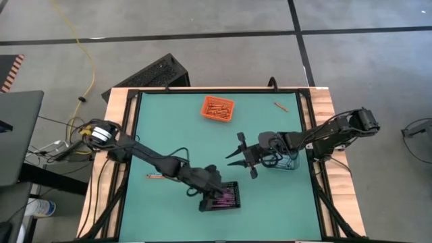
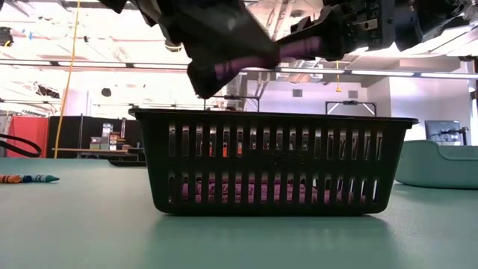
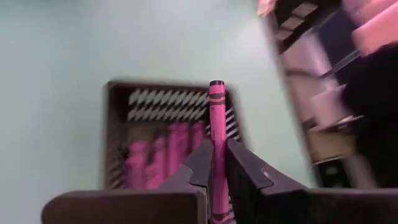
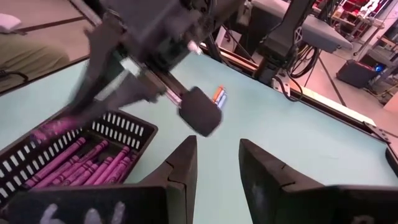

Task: Sort crayons
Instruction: Put the purple crayon into the black bin, then put the blue crayon into the blue bin

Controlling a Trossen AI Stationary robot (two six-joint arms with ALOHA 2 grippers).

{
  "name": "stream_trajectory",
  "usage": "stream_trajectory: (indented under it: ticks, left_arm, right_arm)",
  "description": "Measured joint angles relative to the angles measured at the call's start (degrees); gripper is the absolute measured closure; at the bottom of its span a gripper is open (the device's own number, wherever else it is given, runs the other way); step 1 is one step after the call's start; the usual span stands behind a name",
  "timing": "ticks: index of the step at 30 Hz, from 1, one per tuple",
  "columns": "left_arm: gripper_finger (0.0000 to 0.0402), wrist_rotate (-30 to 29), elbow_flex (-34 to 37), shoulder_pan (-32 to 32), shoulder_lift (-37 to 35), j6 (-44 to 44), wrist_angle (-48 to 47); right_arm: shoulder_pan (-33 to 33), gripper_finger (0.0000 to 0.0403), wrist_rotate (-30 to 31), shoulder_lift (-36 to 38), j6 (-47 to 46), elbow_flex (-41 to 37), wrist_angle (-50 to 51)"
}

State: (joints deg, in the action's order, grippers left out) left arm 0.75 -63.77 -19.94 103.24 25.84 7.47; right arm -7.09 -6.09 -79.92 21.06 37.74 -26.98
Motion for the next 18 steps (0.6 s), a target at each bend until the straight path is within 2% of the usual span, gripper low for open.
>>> stream_trajectory:
  ticks: [5,13,18]
  left_arm:
    - [0.0371,-1.5,-4.4,0.3,1.1,-0.9,-7.3]
    - [0.0315,-2.1,-4.5,0.3,1.0,-1.4,-7.7]
    - [0.0286,0.1,-4.5,0.9,-0.6,-2.1,-13.7]
  right_arm:
    - [0.0,0.0286,0.0,0.0,0.2,0.0,0.2]
    - [0.0,0.0286,0.0,0.0,0.3,0.0,1.0]
    - [0.0,0.0286,0.0,0.0,0.3,0.0,1.0]
